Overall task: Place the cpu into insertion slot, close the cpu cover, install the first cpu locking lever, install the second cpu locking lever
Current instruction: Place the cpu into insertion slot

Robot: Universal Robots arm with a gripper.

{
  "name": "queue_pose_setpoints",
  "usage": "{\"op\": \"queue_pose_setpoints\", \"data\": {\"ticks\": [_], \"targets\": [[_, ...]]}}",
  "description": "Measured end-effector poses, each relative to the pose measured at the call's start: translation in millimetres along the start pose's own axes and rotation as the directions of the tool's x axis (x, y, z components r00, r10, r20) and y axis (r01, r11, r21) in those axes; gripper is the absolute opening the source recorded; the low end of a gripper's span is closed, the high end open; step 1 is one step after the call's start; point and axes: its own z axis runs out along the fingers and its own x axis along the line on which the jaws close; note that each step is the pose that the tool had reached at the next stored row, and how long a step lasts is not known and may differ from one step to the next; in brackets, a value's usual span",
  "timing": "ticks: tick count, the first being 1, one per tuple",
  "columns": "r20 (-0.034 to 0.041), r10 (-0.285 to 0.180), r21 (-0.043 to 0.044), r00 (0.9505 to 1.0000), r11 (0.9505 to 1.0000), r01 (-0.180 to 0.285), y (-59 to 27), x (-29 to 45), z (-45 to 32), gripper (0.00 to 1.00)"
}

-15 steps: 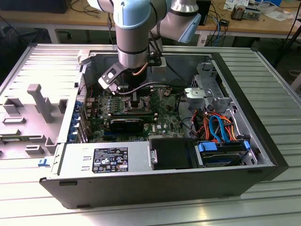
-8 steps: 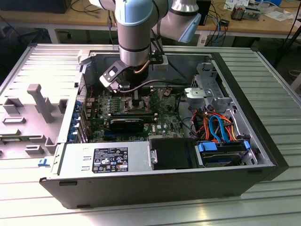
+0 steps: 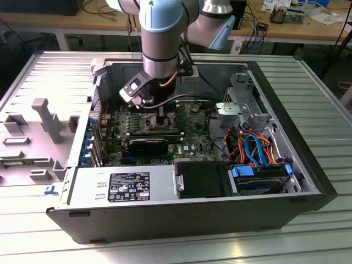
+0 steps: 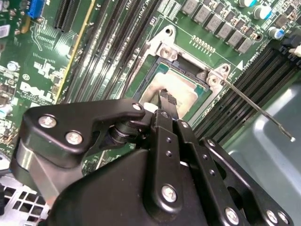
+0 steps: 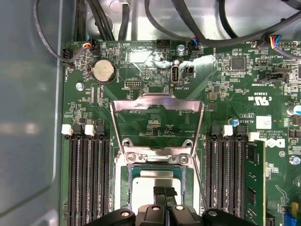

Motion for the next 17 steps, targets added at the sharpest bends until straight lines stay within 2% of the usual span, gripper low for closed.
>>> {"op": "queue_pose_setpoints", "data": {"ticks": [5, 6, 9, 17], "targets": [[0.0004, -0.001, 0.001, 1.0, 1.0, 0.001, -0.1, 0.0, 1.9, 0.11], [-0.0014, -0.001, -0.0001, 1.0, 1.0, 0.001, 0.1, 0.4, 0.2, 0.11], [0.0004, -0.001, 0.0009, 1.0, 1.0, 0.001, 2.5, 0.4, -8.3, 0.11], [0.0002, -0.003, 0.0099, 1.0, 0.9999, 0.003, 15.2, 0.4, -16.1, 0.11]]}}
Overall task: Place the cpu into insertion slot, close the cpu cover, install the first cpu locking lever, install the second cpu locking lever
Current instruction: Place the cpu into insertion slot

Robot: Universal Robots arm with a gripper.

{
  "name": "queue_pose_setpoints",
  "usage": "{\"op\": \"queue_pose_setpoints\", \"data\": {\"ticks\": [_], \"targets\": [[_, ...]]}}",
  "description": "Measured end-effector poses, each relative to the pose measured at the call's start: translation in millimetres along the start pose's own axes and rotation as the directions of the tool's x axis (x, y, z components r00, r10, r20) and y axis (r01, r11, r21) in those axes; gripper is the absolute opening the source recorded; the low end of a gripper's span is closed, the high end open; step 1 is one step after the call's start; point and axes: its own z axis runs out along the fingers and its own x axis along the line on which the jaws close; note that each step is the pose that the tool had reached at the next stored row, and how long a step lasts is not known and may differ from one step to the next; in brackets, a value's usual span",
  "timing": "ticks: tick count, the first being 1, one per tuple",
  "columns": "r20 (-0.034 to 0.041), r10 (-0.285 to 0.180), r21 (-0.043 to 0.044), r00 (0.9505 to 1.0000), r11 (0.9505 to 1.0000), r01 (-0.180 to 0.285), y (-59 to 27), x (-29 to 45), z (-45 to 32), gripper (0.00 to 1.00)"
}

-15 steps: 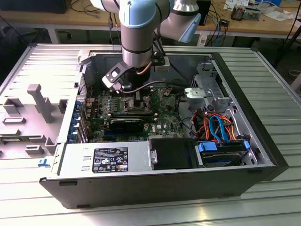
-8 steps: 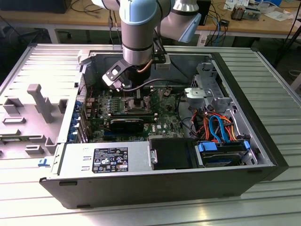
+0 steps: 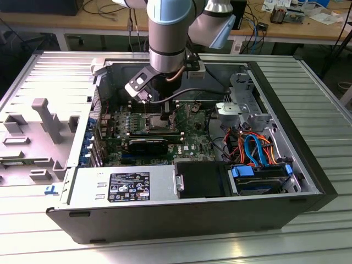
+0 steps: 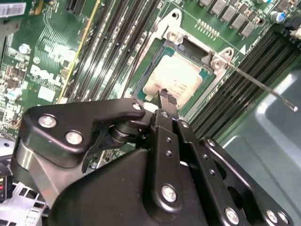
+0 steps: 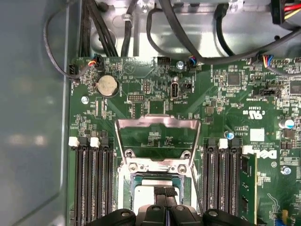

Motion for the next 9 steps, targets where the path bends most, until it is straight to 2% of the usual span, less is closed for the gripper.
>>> {"op": "queue_pose_setpoints", "data": {"ticks": [4, 9], "targets": [[-0.0001, -0.002, 0.0009, 1.0, 1.0, 0.002, 1.4, 0.3, -6.9, 0.11], [-0.0001, -0.003, 0.001, 1.0, 1.0, 0.003, 1.5, 0.8, -20.6, 0.11]]}}
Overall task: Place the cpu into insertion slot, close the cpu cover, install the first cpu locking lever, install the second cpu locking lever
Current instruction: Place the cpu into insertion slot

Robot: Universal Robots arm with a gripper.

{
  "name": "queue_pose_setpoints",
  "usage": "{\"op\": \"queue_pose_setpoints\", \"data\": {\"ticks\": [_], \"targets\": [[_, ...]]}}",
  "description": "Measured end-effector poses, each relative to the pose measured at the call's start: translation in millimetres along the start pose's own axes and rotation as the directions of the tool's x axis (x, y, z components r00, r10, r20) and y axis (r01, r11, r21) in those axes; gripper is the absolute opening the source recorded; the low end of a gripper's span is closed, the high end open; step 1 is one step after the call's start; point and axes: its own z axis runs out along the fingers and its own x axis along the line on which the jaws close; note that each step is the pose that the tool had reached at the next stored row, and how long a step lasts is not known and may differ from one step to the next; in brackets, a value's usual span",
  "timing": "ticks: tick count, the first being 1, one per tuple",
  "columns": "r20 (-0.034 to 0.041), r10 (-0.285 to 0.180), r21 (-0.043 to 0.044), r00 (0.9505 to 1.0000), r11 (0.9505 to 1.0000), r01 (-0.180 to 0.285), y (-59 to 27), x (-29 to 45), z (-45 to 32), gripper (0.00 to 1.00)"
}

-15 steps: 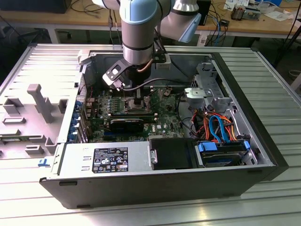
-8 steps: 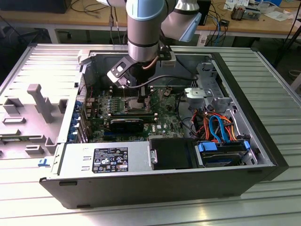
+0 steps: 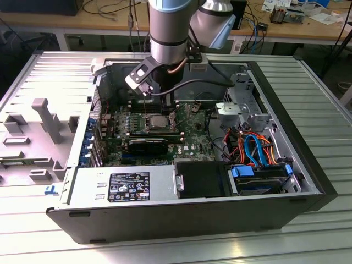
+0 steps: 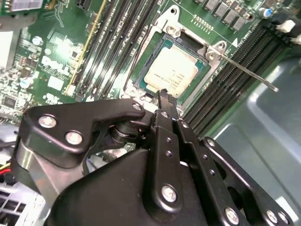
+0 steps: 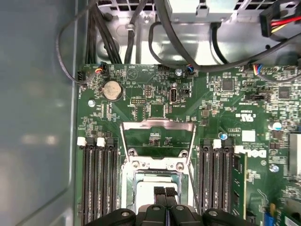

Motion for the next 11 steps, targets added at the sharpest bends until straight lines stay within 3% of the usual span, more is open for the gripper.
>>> {"op": "queue_pose_setpoints", "data": {"ticks": [11], "targets": [[0.0001, -0.001, 0.0, 1.0, 1.0, 0.001, 0.1, 1.0, -25.5, 0.11]]}}
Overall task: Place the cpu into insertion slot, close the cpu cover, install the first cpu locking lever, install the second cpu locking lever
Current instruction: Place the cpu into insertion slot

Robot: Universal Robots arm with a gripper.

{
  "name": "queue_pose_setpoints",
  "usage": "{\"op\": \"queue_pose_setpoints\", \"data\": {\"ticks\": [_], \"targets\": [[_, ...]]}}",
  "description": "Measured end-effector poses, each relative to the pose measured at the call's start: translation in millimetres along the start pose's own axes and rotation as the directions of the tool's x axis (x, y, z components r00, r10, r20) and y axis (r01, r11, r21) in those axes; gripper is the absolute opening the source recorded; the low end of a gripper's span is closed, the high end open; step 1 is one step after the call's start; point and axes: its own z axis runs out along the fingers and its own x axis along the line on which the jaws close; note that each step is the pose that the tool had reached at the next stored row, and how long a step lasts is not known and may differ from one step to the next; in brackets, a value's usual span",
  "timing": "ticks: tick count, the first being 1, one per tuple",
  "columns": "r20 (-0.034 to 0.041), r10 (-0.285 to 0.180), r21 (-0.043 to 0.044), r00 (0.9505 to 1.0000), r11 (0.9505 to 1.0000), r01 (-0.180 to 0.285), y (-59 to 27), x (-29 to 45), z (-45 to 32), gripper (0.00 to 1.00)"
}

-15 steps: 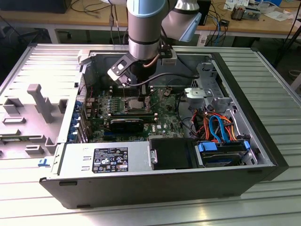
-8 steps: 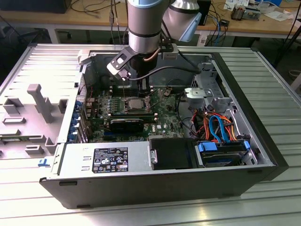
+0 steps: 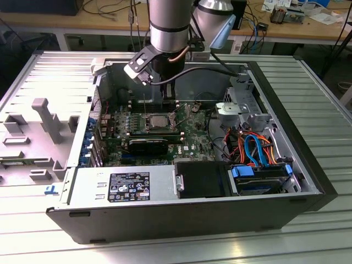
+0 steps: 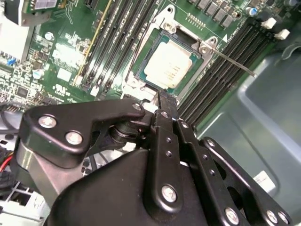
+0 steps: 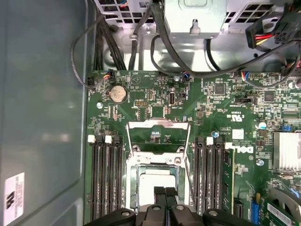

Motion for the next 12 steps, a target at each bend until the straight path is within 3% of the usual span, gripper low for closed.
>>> {"op": "queue_pose_setpoints", "data": {"ticks": [12], "targets": [[0.0, 0.0, 0.0, 1.0, 1.0, 0.0, 0.1, 0.9, -24.4, 0.11]]}}
